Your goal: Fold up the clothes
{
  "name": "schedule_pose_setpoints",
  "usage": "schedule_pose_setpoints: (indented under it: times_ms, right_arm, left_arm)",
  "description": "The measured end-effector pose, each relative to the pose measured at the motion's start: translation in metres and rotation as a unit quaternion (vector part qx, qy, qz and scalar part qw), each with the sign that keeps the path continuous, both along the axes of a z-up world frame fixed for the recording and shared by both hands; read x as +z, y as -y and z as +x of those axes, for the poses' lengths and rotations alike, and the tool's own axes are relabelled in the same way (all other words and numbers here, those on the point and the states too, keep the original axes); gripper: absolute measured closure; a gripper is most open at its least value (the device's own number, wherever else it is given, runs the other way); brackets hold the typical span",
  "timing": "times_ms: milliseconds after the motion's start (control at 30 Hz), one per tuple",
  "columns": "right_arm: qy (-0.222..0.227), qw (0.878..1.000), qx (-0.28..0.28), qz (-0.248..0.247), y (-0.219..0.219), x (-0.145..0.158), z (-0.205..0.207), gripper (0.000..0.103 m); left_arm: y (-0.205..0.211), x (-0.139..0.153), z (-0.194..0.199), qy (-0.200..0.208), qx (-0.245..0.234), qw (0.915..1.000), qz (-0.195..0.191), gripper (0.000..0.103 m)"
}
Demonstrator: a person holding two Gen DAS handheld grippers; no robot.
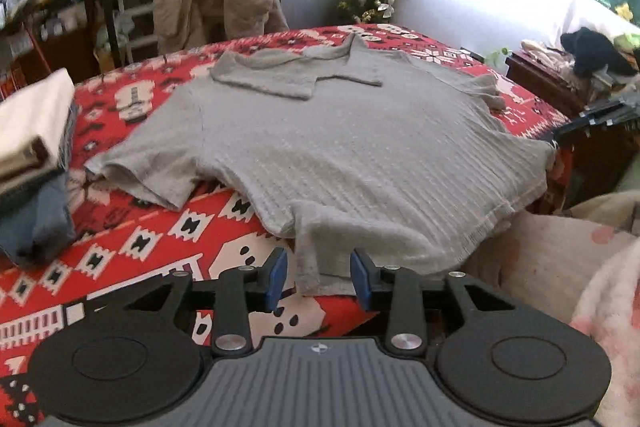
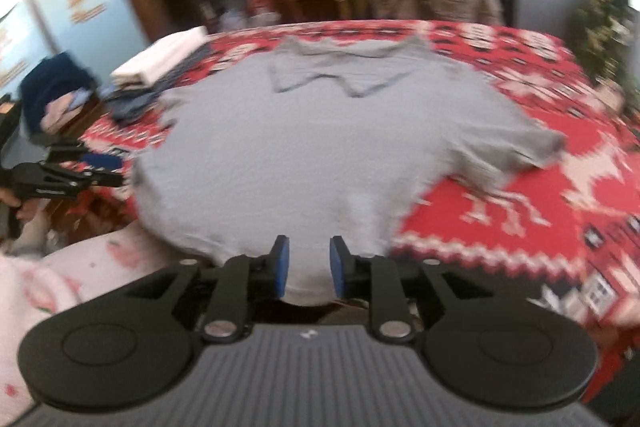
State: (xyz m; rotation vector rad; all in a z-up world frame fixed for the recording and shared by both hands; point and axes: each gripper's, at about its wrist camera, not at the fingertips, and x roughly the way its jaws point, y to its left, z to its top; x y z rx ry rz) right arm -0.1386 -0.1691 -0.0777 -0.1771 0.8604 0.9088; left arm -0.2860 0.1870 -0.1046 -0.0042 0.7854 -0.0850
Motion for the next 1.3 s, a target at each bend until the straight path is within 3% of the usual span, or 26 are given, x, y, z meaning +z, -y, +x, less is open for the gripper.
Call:
schedule_pose_setpoints:
  times_ms: [133, 233, 300, 367, 433, 467, 600, 700, 833, 933, 967, 1100, 1167, 1300]
  right_arm:
    - [0.025, 0.998, -0.011, -0.063, 0.014, -0.006, -0.003, 0.079]
    - [0.025, 0.997, -0.007, -0.078, 0.013, -0.014, -0.004, 0.079]
    - [0.010, 0.998, -0.013, -0.067, 0.011, -0.020, 0.002, 0.074]
    - [-0.005, 0.998, -0.019, -0.056, 0.008, -0.025, 0.007, 0.074]
    - [-0.022, 0.998, -0.022, -0.047, 0.006, -0.030, 0.013, 0.085]
    - [-0.034, 0.998, -0.018, -0.045, 0.005, -0.032, 0.015, 0.098]
    - [-0.064, 0.997, -0.017, -0.026, 0.016, -0.024, 0.015, 0.098]
    - [-0.081, 0.996, -0.040, -0.021, 0.028, -0.023, 0.018, 0.098]
    - [-0.091, 0.993, -0.055, -0.045, 0.028, -0.038, 0.027, 0.096]
    - [-0.084, 0.993, -0.056, -0.059, 0.027, -0.042, 0.026, 0.088]
    - [-0.079, 0.993, -0.059, -0.063, 0.028, -0.041, 0.025, 0.088]
    - [-0.051, 0.995, -0.068, -0.056, 0.032, -0.026, 0.021, 0.086]
    - [-0.038, 0.997, -0.057, -0.041, 0.026, -0.017, 0.018, 0.086]
    - [-0.025, 0.999, -0.011, -0.027, -0.004, -0.010, 0.011, 0.084]
  left_arm:
    - [0.010, -0.003, 0.003, -0.006, -0.022, 0.9991, 0.036, 0.068]
    - [0.009, -0.010, 0.001, -0.013, -0.028, 0.9991, 0.028, 0.068]
    - [0.007, -0.013, 0.000, -0.013, -0.024, 0.9996, 0.013, 0.075]
    - [0.004, -0.014, -0.001, -0.010, -0.017, 0.9998, -0.003, 0.100]
    - [-0.002, -0.007, -0.006, -0.005, -0.015, 0.9991, -0.038, 0.100]
    - [-0.004, -0.002, -0.011, -0.002, -0.017, 0.9983, -0.055, 0.101]
    - [-0.011, 0.012, -0.030, -0.012, -0.021, 0.9951, -0.096, 0.101]
    - [-0.016, 0.002, -0.032, -0.044, -0.012, 0.9927, -0.112, 0.100]
    - [-0.019, -0.013, -0.030, -0.081, 0.005, 0.9901, -0.114, 0.099]
    - [-0.019, -0.011, -0.035, -0.085, 0.006, 0.9901, -0.111, 0.089]
    - [-0.019, -0.009, -0.037, -0.084, 0.006, 0.9905, -0.109, 0.082]
    - [-0.024, 0.002, -0.040, -0.056, 0.016, 0.9912, -0.119, 0.072]
    - [-0.027, 0.006, -0.034, -0.038, 0.024, 0.9907, -0.128, 0.060]
    - [-0.036, -0.001, -0.017, -0.035, 0.046, 0.9873, -0.148, 0.062]
